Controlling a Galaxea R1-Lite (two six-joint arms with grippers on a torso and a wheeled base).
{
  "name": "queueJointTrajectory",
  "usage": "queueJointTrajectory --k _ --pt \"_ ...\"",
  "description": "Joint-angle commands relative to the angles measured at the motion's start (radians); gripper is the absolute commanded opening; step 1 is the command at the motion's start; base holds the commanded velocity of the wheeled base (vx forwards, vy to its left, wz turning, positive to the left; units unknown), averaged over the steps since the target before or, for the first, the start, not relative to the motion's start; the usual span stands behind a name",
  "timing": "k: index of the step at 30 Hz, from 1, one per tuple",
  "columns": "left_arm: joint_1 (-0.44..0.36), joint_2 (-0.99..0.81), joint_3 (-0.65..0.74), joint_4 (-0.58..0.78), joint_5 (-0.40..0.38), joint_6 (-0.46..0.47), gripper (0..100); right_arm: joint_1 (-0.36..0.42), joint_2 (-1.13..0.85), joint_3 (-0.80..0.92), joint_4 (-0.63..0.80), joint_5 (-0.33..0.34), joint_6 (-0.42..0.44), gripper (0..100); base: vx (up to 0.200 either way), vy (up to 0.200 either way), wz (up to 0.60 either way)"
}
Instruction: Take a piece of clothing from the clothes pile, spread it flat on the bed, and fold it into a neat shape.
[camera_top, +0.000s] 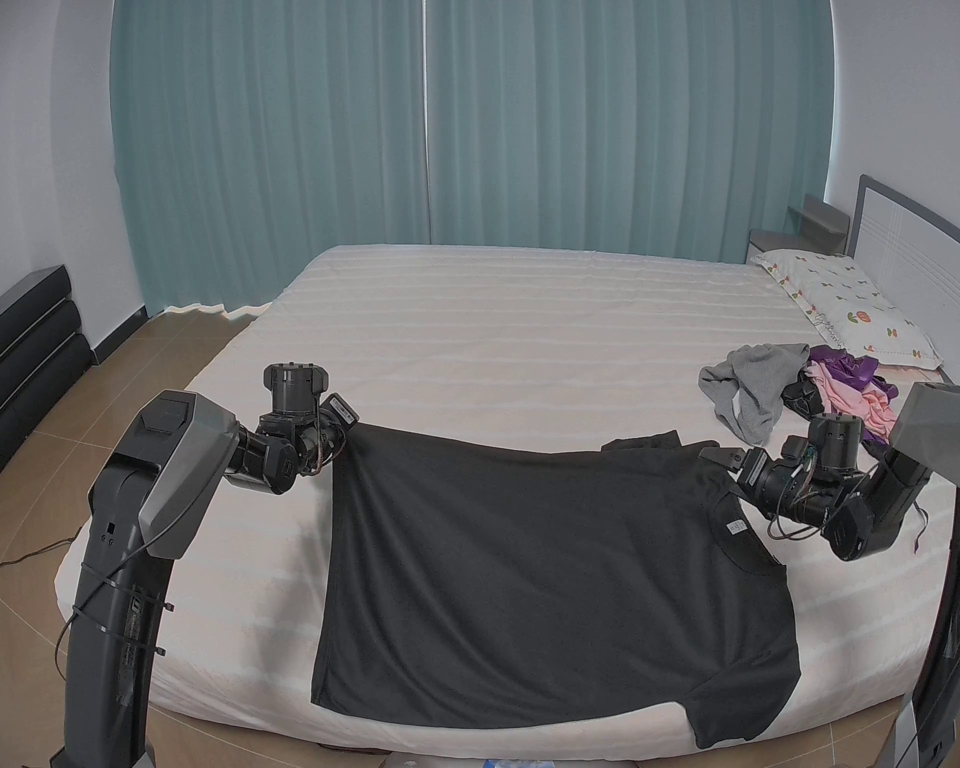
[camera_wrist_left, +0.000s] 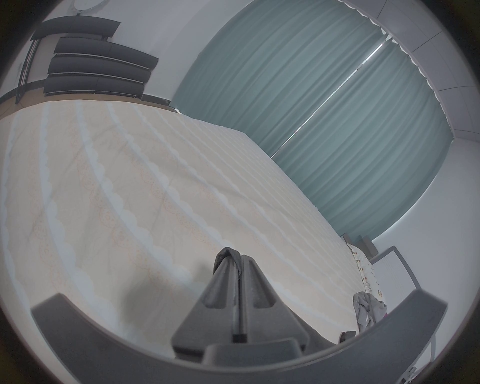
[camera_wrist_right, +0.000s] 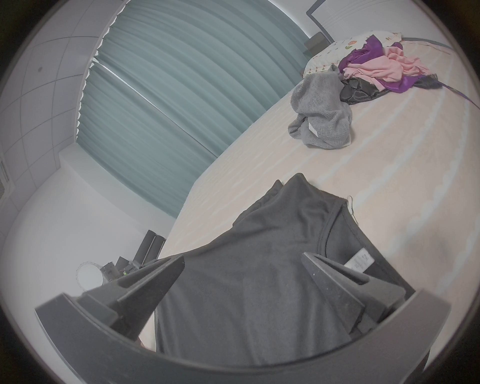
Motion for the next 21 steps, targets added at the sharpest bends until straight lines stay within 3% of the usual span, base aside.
queueJointTrajectory --k 1,9,21 --pt "0.002 -0.001 0.003 0.004 0.001 0.003 0 -0.002 0.065 -0.208 0.187 -0.012 -0.005 100 0.000 0.000 0.00" --pt "-0.005 -0.005 0.006 0.024 0.009 0.003 0 -0.003 0.184 -0.358 0.226 -0.095 -0.012 100 0.000 0.000 0.00" --pt "-0.007 -0.010 0.019 0.038 0.032 0.005 0 -0.025 0.233 -0.527 0.313 -0.101 -0.031 100 0.000 0.000 0.00"
